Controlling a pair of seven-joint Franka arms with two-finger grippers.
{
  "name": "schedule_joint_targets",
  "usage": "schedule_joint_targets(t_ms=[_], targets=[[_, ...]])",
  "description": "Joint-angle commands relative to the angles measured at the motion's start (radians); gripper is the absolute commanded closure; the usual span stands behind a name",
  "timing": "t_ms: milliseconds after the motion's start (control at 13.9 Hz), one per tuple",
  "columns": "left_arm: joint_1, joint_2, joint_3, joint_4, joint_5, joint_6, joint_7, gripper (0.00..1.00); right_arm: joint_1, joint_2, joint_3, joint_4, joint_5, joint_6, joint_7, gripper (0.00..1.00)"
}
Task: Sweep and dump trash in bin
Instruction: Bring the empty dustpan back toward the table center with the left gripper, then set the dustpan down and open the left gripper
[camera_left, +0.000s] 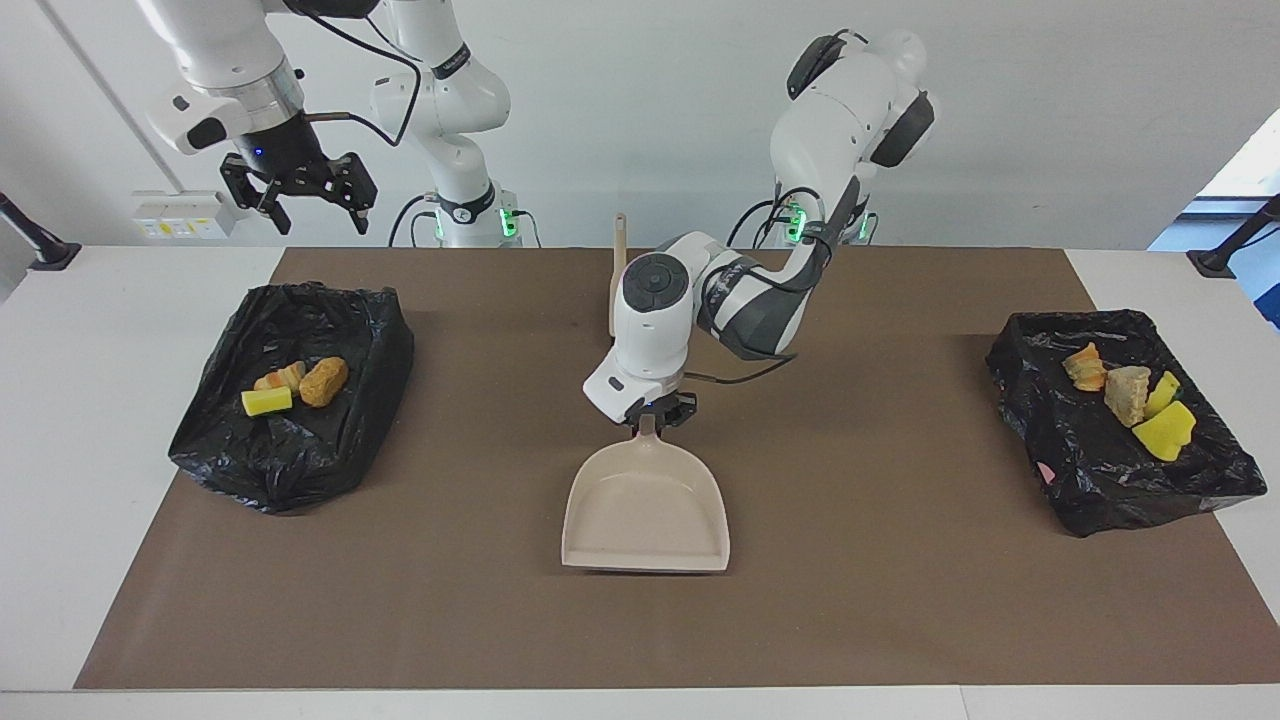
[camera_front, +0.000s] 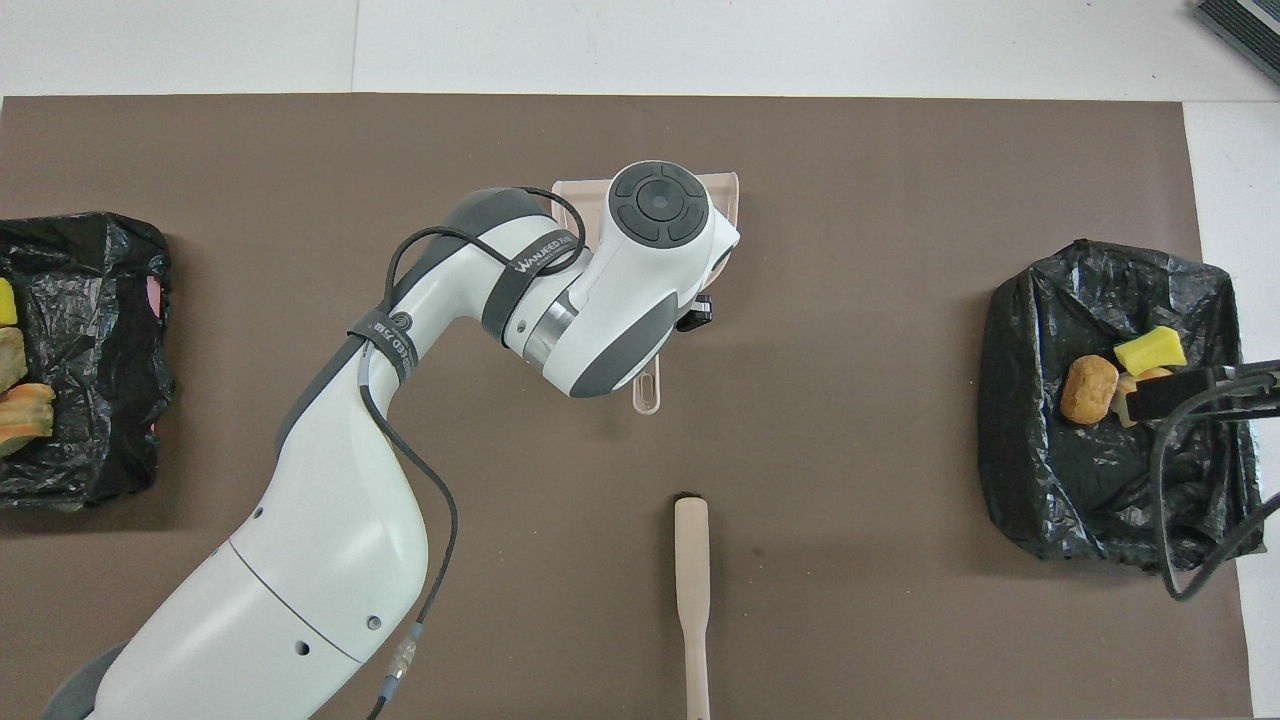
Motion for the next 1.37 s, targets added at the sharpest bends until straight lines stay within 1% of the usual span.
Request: schedule_joint_targets(t_ms=[0, 72, 144, 216, 432, 504, 648, 720, 791, 863, 1007, 1079, 1223, 1295], targets=[[-0.009, -0.005, 0.007, -0.006, 0.009, 0.016, -0.012, 0.82, -0.013, 0.011, 0.003, 0.020, 0.000, -0.011, -0.015, 0.00], [-0.009, -0.005, 0.009, -0.006, 0.009, 0.010, -0.012, 0.71, -0.013, 0.008, 0.005, 0.017, -0.001, -0.017, -0.015, 0.00], [-0.011, -0.005, 0.009, -0.006, 0.009, 0.006, -0.012, 0.66, -0.015, 0.007, 0.003, 0.017, -0.001, -0.014, -0.017, 0.00], [-0.011, -0.005, 0.009, -0.006, 0.009, 0.006, -0.012, 0.65, -0.015, 0.009, 0.002, 0.017, -0.001, -0.007, -0.017, 0.00], [-0.011, -0.006, 0.009, -0.006, 0.011, 0.000, -0.014, 0.55, -0.015, 0.004, 0.000, 0.017, -0.001, -0.019, -0.010, 0.00], [-0.011, -0.008, 0.010, -0.005, 0.012, -0.007, -0.014, 0.42, -0.015, 0.006, 0.000, 0.019, -0.003, -0.013, -0.006, 0.00], [-0.001, -0.038, 0.010, -0.006, 0.017, -0.014, -0.009, 0.14, -0.012, 0.004, 0.006, 0.019, -0.003, -0.014, -0.013, 0.00], [0.005, -0.063, 0.010, -0.012, 0.008, -0.018, -0.006, 0.03, -0.012, 0.003, 0.008, 0.016, -0.001, -0.008, -0.013, 0.00], [0.018, -0.110, 0.013, -0.052, 0.008, -0.030, -0.002, 0.00, -0.009, 0.003, 0.008, 0.016, -0.001, -0.004, -0.013, 0.00], [0.029, -0.159, 0.019, -0.107, 0.005, -0.032, -0.002, 0.00, -0.007, 0.003, 0.008, 0.014, -0.001, -0.002, -0.013, 0.00], [0.090, -0.280, 0.024, -0.240, 0.005, -0.041, 0.018, 0.00, -0.010, 0.001, 0.009, 0.011, 0.000, -0.004, -0.013, 0.00], [0.103, -0.321, 0.032, -0.274, 0.005, -0.044, 0.052, 0.00, -0.010, 0.001, 0.009, 0.009, 0.000, -0.004, -0.013, 0.00], [0.101, -0.371, 0.111, -0.295, 0.000, -0.046, 0.110, 0.00, -0.010, 0.000, 0.009, 0.008, 0.000, -0.002, -0.013, 0.00], [0.106, -0.405, 0.136, -0.310, -0.027, -0.046, 0.171, 0.00, -0.010, 0.000, 0.009, 0.008, 0.000, -0.001, -0.013, 0.00]])
